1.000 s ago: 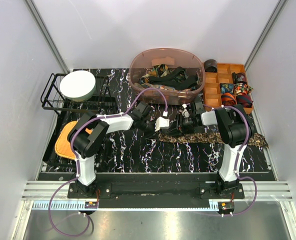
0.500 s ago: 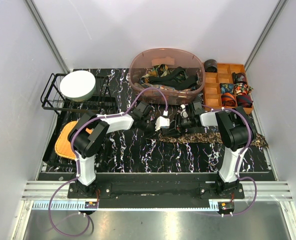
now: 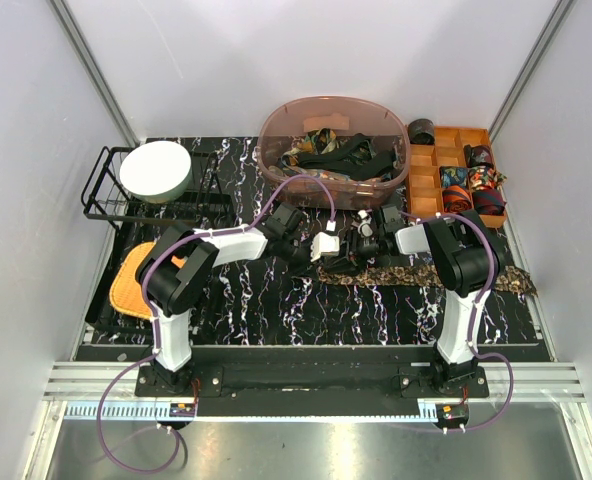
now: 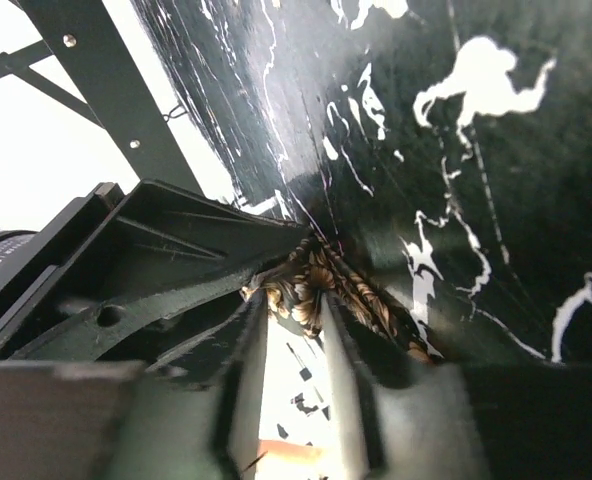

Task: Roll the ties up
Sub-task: Roll the tie at the center of the board.

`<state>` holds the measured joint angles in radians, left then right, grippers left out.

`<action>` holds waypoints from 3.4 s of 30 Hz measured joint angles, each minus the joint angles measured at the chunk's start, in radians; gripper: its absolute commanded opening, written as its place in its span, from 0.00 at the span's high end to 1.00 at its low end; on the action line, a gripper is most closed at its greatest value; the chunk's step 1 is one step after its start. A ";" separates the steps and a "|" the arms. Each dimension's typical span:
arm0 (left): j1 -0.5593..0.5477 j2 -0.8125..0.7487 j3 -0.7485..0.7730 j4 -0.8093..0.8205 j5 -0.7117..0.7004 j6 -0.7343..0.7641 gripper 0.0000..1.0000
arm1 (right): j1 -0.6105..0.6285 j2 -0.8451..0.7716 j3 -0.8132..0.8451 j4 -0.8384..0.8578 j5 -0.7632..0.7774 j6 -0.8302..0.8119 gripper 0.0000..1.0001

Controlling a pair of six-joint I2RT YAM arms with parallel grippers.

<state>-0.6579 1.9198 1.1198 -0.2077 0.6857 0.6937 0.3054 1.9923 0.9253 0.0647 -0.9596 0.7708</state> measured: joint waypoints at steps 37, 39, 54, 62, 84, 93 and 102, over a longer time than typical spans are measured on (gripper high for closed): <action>0.118 -0.047 -0.254 0.460 0.130 -0.208 0.26 | 0.002 0.022 0.068 -0.194 0.081 -0.167 1.00; 0.124 -0.045 -0.286 0.545 0.137 -0.263 0.28 | 0.002 0.024 0.070 -0.198 0.081 -0.171 1.00; 0.090 0.039 -0.320 0.821 0.175 -0.424 0.45 | 0.002 0.034 0.091 -0.220 0.076 -0.190 1.00; 0.052 -0.008 -0.224 0.531 0.100 -0.292 0.33 | 0.002 0.030 0.103 -0.247 0.094 -0.191 1.00; -0.079 -0.029 -0.065 0.174 -0.175 -0.082 0.71 | 0.002 -0.054 0.109 -0.324 0.143 -0.163 1.00; -0.085 -0.029 -0.059 0.165 -0.186 -0.080 0.70 | 0.002 -0.055 0.097 -0.344 0.191 -0.169 1.00; -0.047 -0.033 -0.063 0.165 -0.156 -0.094 0.43 | 0.001 -0.006 0.107 -0.322 0.171 -0.172 1.00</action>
<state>-0.7044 1.8870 1.0565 -0.0429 0.5297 0.5999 0.3065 1.9862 1.0321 -0.2569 -0.7887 0.5983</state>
